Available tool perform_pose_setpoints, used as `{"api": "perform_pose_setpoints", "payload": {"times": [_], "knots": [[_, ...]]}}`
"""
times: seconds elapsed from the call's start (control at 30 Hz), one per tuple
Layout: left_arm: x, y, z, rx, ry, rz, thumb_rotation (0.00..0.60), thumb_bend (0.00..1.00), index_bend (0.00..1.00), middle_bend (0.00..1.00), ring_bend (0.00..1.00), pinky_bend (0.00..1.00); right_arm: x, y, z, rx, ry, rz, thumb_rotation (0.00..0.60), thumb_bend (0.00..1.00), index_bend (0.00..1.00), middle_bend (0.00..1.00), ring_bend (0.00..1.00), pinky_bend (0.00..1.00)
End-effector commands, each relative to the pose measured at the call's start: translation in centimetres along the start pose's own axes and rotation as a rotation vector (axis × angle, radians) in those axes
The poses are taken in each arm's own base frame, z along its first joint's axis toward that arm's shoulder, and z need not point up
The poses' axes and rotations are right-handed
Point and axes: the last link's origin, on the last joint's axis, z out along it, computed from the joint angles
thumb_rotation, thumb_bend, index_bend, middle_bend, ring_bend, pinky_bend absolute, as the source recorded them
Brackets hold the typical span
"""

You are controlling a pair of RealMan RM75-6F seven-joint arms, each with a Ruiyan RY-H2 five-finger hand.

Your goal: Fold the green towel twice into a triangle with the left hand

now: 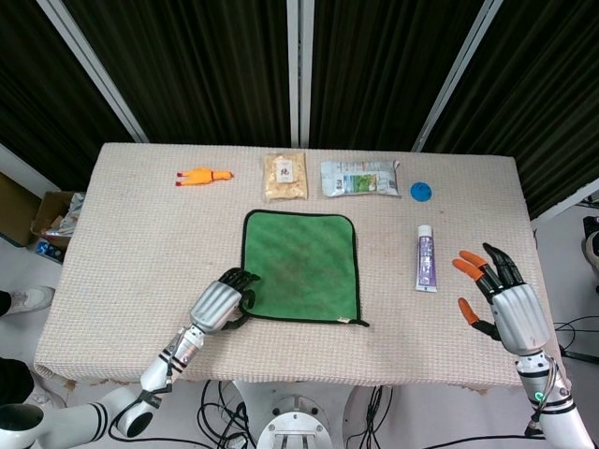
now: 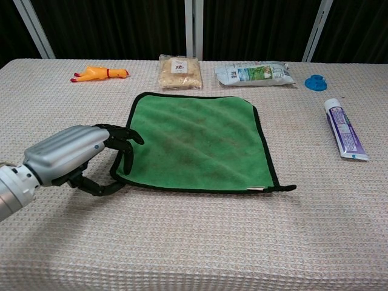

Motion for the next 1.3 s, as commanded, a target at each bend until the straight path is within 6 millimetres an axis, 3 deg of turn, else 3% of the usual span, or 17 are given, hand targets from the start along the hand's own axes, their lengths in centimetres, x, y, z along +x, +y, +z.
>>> {"api": "perform_pose_setpoints", "payload": {"times": [0.03, 0.3, 0.63, 0.8, 0.93, 1.3], "knots": [[-0.2, 0.1, 0.1, -0.017, 0.013, -0.079, 0.600, 0.44, 0.64, 0.24, 0.19, 0.15, 0.0, 0.0, 0.0, -0.002, 0.000, 0.002, 0.600, 0.31, 0.24, 0.17, 0.00, 0.11], [1.8, -1.9, -1.9, -0.001, 0.113, -0.177, 0.600, 0.53, 0.70, 0.28, 0.19, 0.15, 0.0, -0.2, 0.4, 0.010, 0.005, 0.004, 0.600, 0.31, 0.24, 0.17, 0.00, 0.11], [5.2, -6.7, -9.2, 0.121, 0.125, -0.106, 0.600, 0.53, 0.70, 0.28, 0.19, 0.15, -0.3, -0.8, 1.2, 0.033, -0.002, 0.008, 0.600, 0.31, 0.24, 0.17, 0.00, 0.10], [6.4, -7.4, -10.6, 0.143, 0.079, -0.069, 0.600, 0.53, 0.69, 0.28, 0.19, 0.15, -0.4, -0.9, 1.1, 0.031, 0.002, 0.013, 0.600, 0.31, 0.24, 0.17, 0.00, 0.10], [7.7, -6.6, -8.9, 0.093, 0.023, -0.026, 0.600, 0.53, 0.68, 0.27, 0.19, 0.15, -0.3, -0.6, 0.8, 0.023, 0.007, 0.015, 0.600, 0.31, 0.24, 0.17, 0.00, 0.10], [11.4, -1.0, 1.5, -0.092, -0.107, 0.093, 0.600, 0.53, 0.67, 0.27, 0.19, 0.15, 0.5, 0.5, -0.5, -0.014, 0.032, 0.018, 0.600, 0.31, 0.24, 0.17, 0.00, 0.10]]}}
